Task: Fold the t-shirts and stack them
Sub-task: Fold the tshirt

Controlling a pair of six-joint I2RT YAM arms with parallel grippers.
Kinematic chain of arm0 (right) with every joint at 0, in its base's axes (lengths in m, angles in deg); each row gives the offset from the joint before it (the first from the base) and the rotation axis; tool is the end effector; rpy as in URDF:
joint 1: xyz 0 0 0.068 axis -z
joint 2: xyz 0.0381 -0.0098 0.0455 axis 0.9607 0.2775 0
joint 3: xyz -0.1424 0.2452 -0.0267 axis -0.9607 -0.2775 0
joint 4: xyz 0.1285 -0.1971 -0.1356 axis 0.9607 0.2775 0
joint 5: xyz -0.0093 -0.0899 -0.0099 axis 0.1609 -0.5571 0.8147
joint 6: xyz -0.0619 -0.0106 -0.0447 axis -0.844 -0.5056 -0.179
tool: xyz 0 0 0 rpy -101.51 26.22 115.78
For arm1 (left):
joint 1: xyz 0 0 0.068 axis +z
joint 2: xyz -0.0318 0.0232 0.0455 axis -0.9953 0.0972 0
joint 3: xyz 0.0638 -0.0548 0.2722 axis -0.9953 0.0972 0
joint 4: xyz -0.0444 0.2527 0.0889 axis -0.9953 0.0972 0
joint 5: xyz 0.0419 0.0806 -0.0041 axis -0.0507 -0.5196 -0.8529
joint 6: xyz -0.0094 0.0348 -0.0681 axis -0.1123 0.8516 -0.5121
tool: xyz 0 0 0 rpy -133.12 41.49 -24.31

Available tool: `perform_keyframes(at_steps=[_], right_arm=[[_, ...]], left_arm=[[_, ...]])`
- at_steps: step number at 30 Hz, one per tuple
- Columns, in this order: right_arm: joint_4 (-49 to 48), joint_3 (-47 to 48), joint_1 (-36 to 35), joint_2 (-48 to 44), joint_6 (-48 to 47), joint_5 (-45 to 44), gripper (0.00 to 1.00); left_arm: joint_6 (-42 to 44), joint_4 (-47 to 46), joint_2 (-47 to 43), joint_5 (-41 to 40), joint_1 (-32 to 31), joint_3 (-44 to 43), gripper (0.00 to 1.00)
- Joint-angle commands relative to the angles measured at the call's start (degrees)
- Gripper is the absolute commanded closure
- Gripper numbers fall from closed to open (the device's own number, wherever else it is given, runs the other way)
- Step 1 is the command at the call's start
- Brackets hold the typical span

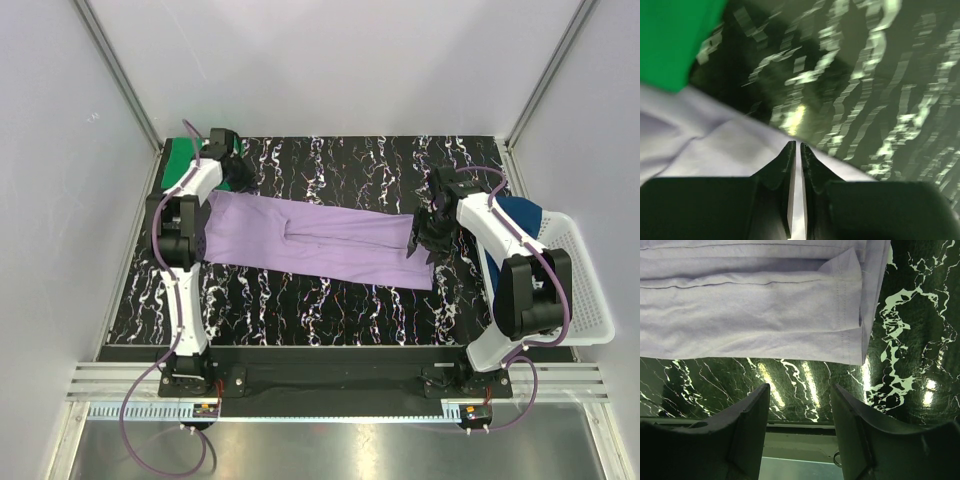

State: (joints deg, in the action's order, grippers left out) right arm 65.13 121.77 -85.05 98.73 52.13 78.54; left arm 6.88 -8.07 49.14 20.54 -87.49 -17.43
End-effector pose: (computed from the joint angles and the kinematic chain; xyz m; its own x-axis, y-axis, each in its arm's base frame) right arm 0.3180 0.0703 0.2168 -0.9666 0.2036 -0.1557 0.1737 0.9670 0.1862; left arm 0.5293 -0.0391 0.1601 -0.7249 -0.5889 -0.3573 -0.4080 0.7850 -0.4661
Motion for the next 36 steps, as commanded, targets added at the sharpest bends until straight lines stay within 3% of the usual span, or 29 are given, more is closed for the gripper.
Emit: perform_keyframes(at_steps=[1,6,9,16,20,27,32,36], right_arm=[[0.75,1.53,-0.44,-1.26,-0.5,-0.99,0.41],[-0.65,2.41,-0.53,0.85,-0.77,0.42,0.41],[-1.8,3.81,-0.44,2.95,-1.12,0.68,0.41],[-2.5,11.63,-0.44,10.87,-2.52,0.24,0.4],[-2.59,16.47,-0.44,16.05,-3.14,-0.02,0.39],[-0.74,23.76,-0.97,20.28,-2.88,1.12,0.39],[-0.83,23.33,-1.59,19.23,-2.0,2.18,0.39],[-2.32,21.14,-1.76,17.65,-0.95,3.31,0.39]], left_arm=[[1.39,0.32,-2.15,0.53,-1.15,-5.74,0.87],[3.4,1.22,-11.36,-3.16,-1.32,2.41,0.82],[3.85,2.36,-13.93,-1.25,-2.02,7.78,0.82],[3.93,3.5,-20.09,-3.69,-7.46,20.43,0.81],[3.49,5.36,-22.37,-8.26,-9.49,23.78,0.67],[3.05,7.45,-16.95,-8.97,-11.16,17.29,0.66],[2.88,10.18,-10.35,-7.39,-11.34,10.62,0.66],[2.97,10.55,-6.21,-1.33,-11.61,7.61,0.67]])
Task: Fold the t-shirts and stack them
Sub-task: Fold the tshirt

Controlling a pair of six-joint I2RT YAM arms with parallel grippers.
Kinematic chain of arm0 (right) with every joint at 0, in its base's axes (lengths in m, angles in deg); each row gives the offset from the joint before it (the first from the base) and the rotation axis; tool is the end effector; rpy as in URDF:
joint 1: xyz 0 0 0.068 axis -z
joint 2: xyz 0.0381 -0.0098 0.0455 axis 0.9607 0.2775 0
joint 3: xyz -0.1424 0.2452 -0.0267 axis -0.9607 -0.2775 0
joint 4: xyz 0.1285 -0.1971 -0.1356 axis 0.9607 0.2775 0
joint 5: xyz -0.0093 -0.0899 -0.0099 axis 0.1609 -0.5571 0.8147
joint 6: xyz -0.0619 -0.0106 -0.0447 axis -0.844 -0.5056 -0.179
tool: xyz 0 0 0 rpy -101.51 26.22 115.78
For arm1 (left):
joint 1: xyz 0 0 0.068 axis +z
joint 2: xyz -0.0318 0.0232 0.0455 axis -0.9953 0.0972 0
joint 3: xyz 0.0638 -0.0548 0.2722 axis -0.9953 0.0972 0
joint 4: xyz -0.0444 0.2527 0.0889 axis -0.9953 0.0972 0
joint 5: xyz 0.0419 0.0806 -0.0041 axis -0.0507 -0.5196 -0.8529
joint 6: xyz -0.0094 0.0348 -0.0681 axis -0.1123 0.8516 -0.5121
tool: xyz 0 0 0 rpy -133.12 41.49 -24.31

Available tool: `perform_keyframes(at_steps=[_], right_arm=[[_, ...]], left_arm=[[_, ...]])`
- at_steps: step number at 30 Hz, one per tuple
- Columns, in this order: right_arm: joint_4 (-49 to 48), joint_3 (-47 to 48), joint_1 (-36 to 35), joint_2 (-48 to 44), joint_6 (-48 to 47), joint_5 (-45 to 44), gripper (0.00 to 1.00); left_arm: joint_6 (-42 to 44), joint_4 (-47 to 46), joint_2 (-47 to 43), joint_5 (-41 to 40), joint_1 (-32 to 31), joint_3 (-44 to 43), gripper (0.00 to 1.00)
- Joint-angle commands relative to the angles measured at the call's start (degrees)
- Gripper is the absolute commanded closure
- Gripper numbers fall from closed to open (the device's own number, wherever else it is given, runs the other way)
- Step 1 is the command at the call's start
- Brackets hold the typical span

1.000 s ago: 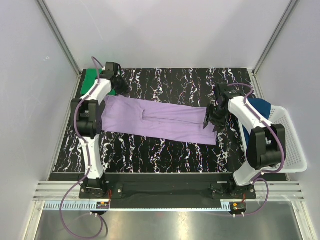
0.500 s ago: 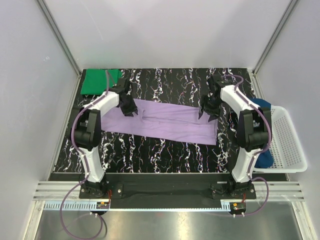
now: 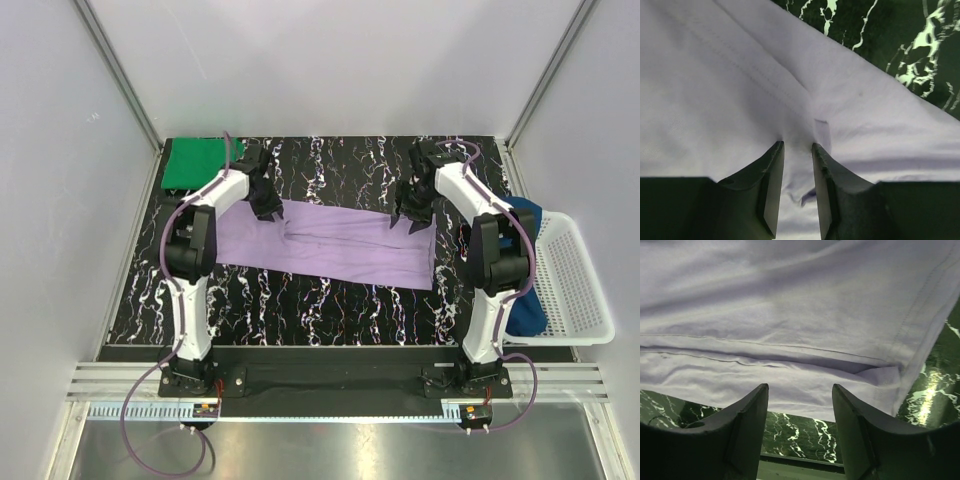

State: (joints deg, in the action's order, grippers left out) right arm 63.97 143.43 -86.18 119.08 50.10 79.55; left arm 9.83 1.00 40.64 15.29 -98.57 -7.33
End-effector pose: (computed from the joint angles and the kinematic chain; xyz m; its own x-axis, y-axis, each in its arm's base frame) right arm 0.4155 0.0993 0.2018 -0.9690 0.1505 -0.1957 0.1085 0.9716 0.2102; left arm 0.4577 -0.1202 0.1629 -0.8727 -0.3917 -0.2913 -0.3071 0.9044 -0.2962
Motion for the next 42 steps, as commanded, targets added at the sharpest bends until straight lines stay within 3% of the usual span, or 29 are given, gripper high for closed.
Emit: perform_keyframes(at_steps=[1,5,10,17,23,30,42], right_arm=[[-1.87,-0.79,-0.71,-2.97,1.35,3.71,0.39],[-9.58,-0.62,-2.2,-3.94,4.67,12.31,0.39],[-28.22,3.15,-6.33,1.31,12.59,23.48,0.33],[-41.41,14.66,-14.15,14.32,27.87,25.26,0.35],[-42.91,19.78,-19.95,21.73,34.21,19.37,0.42],[-46.6,14.51,-23.47,22.08,36.59,14.19,0.44],[-51.26,10.11,-24.62,23.22,38.88,13.82,0.46]], left_arm=[[0.19,0.95,2.3,4.44,-0.53,-2.57,0.67],[1.77,-1.6,-5.4,-1.4,-0.61,0.32,0.66],[4.23,-3.8,-16.58,-8.47,-0.44,6.21,0.58],[3.97,-4.15,-22.84,-9.36,1.14,12.53,0.58],[3.53,-5.3,-23.98,-7.42,5.88,18.25,0.61],[4.94,-3.8,-20.73,-5.57,9.05,17.56,0.61],[4.94,-5.47,-16.34,-4.43,9.84,19.57,0.62]])
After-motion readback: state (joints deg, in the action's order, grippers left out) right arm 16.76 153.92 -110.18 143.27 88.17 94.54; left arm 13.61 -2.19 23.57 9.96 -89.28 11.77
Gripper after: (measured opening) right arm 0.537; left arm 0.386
